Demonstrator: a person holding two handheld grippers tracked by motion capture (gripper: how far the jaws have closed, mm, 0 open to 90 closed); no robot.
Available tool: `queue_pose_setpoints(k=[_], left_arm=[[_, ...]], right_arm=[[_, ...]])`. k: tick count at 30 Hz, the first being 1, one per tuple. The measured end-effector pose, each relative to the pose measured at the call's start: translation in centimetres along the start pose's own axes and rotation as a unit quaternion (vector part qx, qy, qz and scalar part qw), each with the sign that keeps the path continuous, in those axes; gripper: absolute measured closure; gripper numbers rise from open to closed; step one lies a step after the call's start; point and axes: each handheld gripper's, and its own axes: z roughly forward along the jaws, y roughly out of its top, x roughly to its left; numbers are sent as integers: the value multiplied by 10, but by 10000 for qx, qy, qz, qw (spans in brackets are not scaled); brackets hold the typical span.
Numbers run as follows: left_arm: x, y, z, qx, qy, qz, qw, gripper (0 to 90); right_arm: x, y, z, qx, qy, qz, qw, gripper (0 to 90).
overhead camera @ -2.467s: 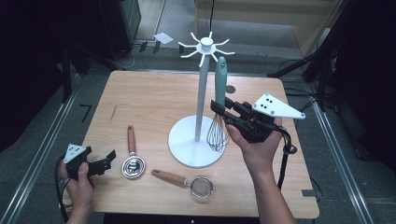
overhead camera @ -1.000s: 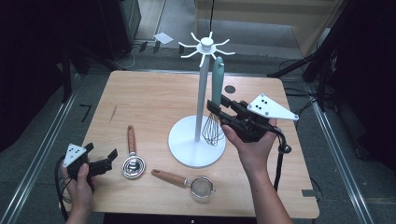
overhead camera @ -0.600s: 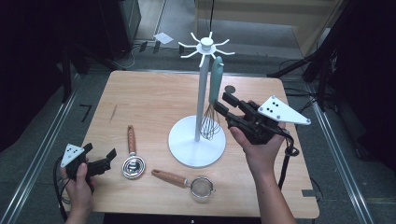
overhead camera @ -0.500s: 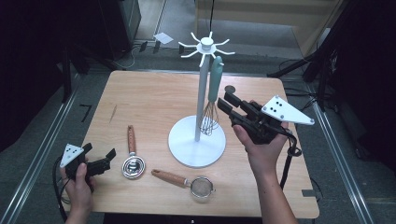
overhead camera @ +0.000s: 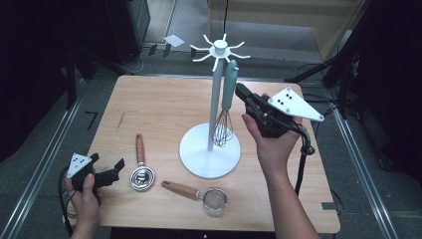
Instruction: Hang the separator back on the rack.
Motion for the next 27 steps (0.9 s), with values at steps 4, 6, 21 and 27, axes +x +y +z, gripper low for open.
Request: queue_pose_setpoints(k=[4, 6, 21, 27], left_arm=[[1, 0, 1, 23, 0, -25, 10000, 4], [1, 0, 2, 41, 21, -26, 10000, 4], [0, -1, 1, 45, 12, -25, 10000, 4], [0, -1, 1, 51, 6, 1, 10000, 4]], right_arm=[[2, 9, 5, -145, 149, -88, 9997, 900], [5, 11, 6, -223, 215, -65, 9995, 900], [17, 15, 8, -227, 478, -78, 9986, 900], [25, 14, 8, -147, 514, -89, 9985, 900]])
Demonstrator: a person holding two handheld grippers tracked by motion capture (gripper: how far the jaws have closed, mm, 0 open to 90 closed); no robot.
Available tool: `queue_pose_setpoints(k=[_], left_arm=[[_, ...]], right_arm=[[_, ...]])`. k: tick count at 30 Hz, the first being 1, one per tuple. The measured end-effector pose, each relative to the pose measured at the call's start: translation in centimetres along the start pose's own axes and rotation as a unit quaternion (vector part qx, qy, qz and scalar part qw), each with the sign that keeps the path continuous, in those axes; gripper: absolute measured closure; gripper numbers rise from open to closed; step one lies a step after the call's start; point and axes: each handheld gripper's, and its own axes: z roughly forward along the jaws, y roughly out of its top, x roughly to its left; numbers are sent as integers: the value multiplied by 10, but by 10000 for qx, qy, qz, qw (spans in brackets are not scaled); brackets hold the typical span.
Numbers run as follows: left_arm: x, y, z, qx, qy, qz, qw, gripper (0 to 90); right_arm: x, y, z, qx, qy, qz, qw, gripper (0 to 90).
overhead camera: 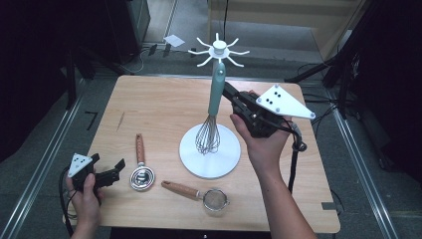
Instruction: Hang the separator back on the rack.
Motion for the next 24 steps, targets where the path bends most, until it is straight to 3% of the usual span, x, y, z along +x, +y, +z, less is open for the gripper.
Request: queue_pose_setpoints(k=[12, 24], left_arm=[[0, 0, 0, -16, 12, -24, 10000, 4], [0, -1, 0, 0, 24, -19, 10000, 4]], right_arm=[[3, -5, -5, 124, -40, -31, 9999, 879], [-13, -26, -28, 376, -276, 52, 9989, 792]])
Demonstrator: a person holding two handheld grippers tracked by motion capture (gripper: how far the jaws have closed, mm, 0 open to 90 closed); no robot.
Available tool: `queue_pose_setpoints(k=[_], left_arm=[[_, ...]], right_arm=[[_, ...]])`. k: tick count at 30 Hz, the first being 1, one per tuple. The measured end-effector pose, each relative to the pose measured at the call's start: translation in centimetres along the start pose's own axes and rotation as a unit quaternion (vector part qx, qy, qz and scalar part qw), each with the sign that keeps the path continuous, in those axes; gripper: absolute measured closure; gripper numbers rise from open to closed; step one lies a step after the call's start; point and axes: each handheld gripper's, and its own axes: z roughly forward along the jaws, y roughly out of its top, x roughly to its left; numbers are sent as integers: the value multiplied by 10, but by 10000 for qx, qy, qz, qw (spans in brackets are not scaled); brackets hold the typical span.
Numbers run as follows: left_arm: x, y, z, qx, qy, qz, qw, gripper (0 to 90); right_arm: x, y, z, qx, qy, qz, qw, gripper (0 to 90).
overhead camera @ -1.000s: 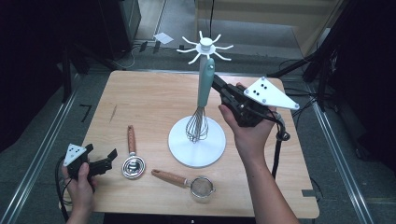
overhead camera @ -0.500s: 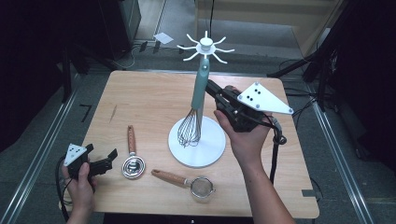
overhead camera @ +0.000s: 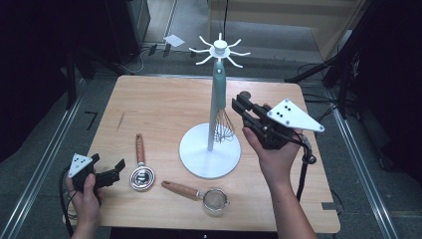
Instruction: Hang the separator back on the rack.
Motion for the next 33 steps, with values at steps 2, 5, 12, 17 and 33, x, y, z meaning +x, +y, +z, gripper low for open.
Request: queue_pose_setpoints(k=[2, 5, 12, 17, 33], left_arm=[[0, 0, 0, 2, 1, -9, 10000, 4], [0, 0, 1, 11, 10, 24, 10000, 4], [-1, -1, 1, 12, -11, 45, 10000, 4], [0, -1, 1, -4, -5, 23, 10000, 4], [-1, 0, 2, 13, 0, 70, 10000, 4]], right_arm=[[-4, -6, -5, 55, -69, 43, 10000, 780], [-10, -15, -12, 122, -161, 95, 9998, 765], [-22, -39, -26, 280, -279, 195, 9990, 711], [-32, -57, -39, 437, -405, 378, 9975, 661], [-55, -115, -68, 1079, -591, 793, 9892, 605]])
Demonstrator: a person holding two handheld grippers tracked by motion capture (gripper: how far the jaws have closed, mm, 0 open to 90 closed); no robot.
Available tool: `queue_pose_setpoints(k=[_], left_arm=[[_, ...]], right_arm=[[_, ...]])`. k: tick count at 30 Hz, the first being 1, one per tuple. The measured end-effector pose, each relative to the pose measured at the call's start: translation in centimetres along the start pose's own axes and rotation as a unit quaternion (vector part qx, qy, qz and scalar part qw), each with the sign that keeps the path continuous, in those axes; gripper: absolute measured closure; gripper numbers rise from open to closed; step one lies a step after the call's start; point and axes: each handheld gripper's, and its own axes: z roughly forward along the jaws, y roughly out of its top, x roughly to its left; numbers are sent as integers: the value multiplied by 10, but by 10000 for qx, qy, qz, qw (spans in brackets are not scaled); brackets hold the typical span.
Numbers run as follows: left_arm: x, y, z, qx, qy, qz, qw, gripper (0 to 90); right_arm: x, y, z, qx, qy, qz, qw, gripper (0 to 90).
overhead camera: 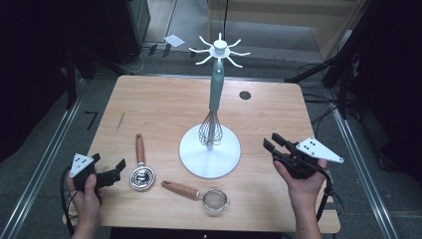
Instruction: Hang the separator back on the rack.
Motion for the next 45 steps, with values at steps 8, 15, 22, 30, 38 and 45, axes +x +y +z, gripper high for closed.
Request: queue_pose_setpoints(k=[8, 15, 22, 30, 38, 45], left_arm=[[-1, 1, 2, 16, -19, 57, 10000, 4], [-1, 1, 2, 27, -18, 69, 10000, 4], [-1, 1, 2, 39, -13, 92, 9999, 4], [-1, 1, 3, 61, -18, 93, 9999, 4], [-1, 1, 3, 72, -26, 88, 9999, 4], [-1, 1, 3, 68, -38, 81, 9999, 4]], right_arm=[[-16, -26, -2, 228, -149, 213, 9994, 600], [-28, -42, 2, 621, -101, 370, 9973, 626], [-20, -47, 11, 920, 125, 227, 9954, 636], [5, -43, 24, 1236, 529, -97, 9909, 635], [34, -38, 38, 1570, 907, -341, 9828, 642], [62, -36, 50, 1863, 1114, -840, 9725, 638]])
